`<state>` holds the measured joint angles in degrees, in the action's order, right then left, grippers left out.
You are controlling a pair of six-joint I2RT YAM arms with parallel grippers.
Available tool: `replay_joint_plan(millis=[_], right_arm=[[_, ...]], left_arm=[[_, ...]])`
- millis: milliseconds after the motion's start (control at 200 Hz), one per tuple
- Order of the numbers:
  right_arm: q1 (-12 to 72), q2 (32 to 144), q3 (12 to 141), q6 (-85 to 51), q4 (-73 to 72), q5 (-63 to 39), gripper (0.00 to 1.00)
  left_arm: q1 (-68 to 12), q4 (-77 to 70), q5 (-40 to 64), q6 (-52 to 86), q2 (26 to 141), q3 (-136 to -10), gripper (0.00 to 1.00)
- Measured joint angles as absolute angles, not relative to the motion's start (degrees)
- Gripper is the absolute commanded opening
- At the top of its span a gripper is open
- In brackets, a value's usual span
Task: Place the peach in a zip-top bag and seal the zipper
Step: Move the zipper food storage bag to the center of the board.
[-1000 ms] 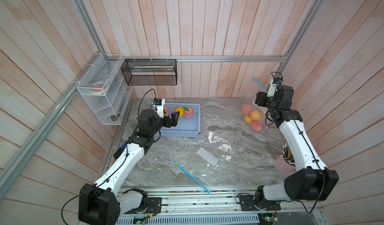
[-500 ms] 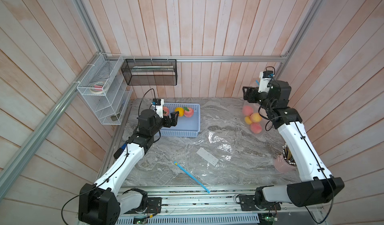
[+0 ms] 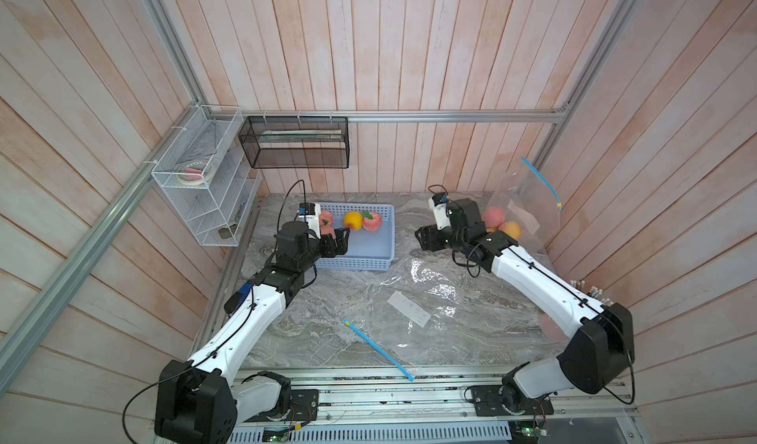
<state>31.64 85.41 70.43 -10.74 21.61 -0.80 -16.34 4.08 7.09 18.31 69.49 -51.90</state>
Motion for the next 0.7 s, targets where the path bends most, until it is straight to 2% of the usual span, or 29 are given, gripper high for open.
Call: replay_joint_plan(millis=[140,290,525,700], right_arm=[[35.88,85.73,64.10,-12.08,21.26,-2.50,0.78],[35.79,89.41,60.55,-14.00,19.92,-1.76,0.78],[31.86,98.80,62.15,-16.95,20.14,5.61,0.84],[26.63,101.16,62.57,-16.86,19.49,6.68,0.83]], left_arm=[[-16.34,5.61,5.72,19.16,70.28,-51.94,1.00],[-16.34,6.09,5.78,19.55,71.40,-51.96,1.00],[-16.34,7.33,6.00,19.53,72.34,-52.49,1.00],[-16.34,7.35,6.00,19.53,72.55,-52.53,1.00]])
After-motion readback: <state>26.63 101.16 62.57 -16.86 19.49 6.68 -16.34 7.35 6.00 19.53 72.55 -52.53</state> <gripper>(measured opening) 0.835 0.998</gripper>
